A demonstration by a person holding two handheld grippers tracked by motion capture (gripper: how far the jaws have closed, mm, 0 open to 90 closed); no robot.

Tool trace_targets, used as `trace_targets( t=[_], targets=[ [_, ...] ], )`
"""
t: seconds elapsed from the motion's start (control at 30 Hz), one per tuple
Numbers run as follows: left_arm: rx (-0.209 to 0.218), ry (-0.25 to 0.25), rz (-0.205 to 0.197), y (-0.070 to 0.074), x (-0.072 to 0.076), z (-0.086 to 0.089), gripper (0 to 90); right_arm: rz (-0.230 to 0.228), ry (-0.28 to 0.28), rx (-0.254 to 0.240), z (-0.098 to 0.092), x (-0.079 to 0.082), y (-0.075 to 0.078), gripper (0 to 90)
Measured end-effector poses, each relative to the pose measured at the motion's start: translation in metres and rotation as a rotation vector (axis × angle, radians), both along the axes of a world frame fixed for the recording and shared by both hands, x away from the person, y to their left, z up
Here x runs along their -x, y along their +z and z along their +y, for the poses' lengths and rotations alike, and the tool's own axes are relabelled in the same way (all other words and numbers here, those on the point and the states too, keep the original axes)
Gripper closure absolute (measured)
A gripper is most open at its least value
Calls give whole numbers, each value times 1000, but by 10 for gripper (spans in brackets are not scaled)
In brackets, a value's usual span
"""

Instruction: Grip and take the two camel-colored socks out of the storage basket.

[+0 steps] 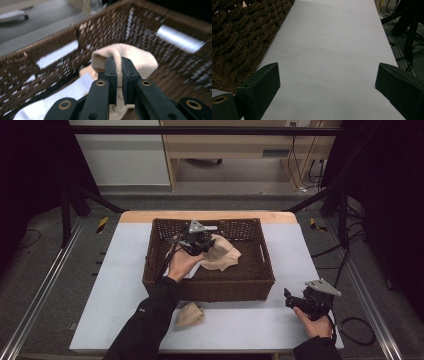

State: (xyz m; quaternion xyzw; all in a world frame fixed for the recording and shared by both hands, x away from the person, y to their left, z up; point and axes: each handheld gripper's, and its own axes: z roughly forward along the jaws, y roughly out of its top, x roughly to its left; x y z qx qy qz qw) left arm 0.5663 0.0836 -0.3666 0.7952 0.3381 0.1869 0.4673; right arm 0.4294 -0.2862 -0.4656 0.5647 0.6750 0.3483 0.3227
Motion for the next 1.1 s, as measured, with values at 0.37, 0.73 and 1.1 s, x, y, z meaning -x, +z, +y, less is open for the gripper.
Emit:
trace_targets(
  t=[0.37, 0.73, 1.1],
  targets=[
    [79, -20, -104, 38, 42, 13, 838, -3, -6, 0, -1, 1, 1, 61],
    [182, -64, -175, 68, 89, 35, 838, -4, -10, 1, -2, 1, 1, 61],
    [220, -73, -209, 77, 127, 60, 838, -8, -9, 8, -2, 1, 1, 61]
  ],
)
